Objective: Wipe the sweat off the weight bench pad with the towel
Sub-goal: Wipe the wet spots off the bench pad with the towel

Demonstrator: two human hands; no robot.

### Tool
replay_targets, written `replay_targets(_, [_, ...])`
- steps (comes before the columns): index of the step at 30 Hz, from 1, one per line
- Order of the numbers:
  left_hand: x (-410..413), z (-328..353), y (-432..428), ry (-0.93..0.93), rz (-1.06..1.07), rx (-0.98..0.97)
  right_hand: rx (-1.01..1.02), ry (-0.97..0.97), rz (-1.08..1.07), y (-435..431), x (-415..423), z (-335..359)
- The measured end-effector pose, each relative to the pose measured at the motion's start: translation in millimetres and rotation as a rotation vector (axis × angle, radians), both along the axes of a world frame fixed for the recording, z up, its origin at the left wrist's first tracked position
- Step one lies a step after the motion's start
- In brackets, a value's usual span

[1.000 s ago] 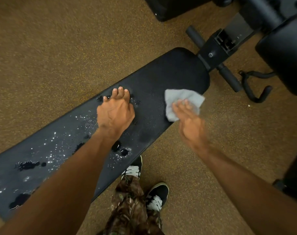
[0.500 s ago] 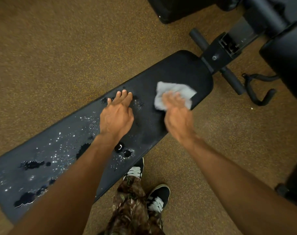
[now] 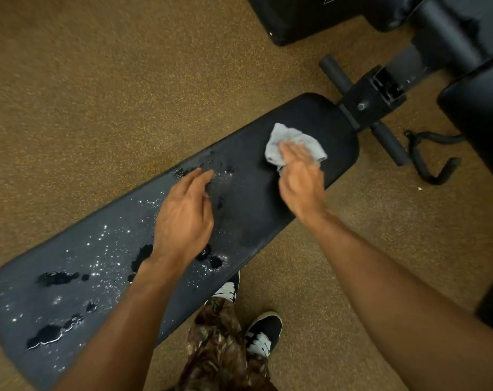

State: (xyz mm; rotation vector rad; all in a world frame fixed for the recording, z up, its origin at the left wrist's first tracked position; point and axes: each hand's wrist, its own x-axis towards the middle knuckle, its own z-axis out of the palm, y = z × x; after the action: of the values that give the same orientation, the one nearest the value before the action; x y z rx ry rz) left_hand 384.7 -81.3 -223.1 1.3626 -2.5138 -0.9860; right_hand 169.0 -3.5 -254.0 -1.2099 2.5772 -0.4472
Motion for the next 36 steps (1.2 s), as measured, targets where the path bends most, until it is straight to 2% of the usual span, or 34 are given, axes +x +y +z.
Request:
replay_targets(3, [-6.7, -1.7, -1.5, -0.083, -0.048, 0.002, -0.105, -0.045, 0.231, 6.2, 55.8, 0.1])
replay_targets(5, [-14.6, -1.2, -5.0, -0.092, -0.073, 0.002, -0.104, -0.082, 0.378, 18.2, 76.0, 7.5])
replay_targets(7, [-20.7, 0.2, -8.7, -0.101, -0.047, 0.013, -0.071, -0.15, 0.428, 21.3, 69.8, 21.2])
replay_targets(9, [-24.0, 1.5, -11.9, -0.11, -0.012, 0.007, -0.061, -0.214, 0.314, 14.1, 48.7, 32.8])
replay_targets(12, [-24.9, -3.5, -14.4, -0.16, -0.04, -0.041, -0.142, -0.367, -0.066, -2.9, 3.2, 48.2])
replay_targets(14, [-23.6, -9.3, -14.6, -0.202, -0.078, -0.078, -0.208, -0.338, -0.13, -14.1, -16.0, 56.7])
replay_targets(18, [-20.3, -14.7, -12.2, -0.248, -0.118, -0.095, -0.236, -0.176, -0.148, -47.2, -41.0, 55.9])
replay_targets(20, [-18.3, -16.6, -12.3, -0.221, -0.124, -0.1, -0.142, -0.098, -0.131, -64.0, -50.8, 42.5])
replay_targets(23, [-16.1, -17.9, -13.5, -0.169, -0.111, -0.104, 0.139, -0.003, 0.08, -77.2, -33.3, 16.0])
replay_targets(26, [-15.5, -16.0, -13.9, -0.15, -0.065, -0.102, 0.095, 0.028, 0.243, -74.0, 17.9, 0.7])
replay_targets(30, [-17.3, -15.9, -12.6, -0.114, -0.078, -0.174, 0.0, -0.061, 0.336, -51.4, 69.1, 2.2])
replay_targets(33, [-17.0, -12.2, -14.2, 0.013, 0.043, -0.104, -0.018, -0.134, 0.334, -38.2, 81.7, 18.4])
replay_targets(36, [-7.9, -8.6, -22.7, 0.155, 0.042, -0.019, 0.016, -0.422, 0.192, -33.2, 79.7, 40.1])
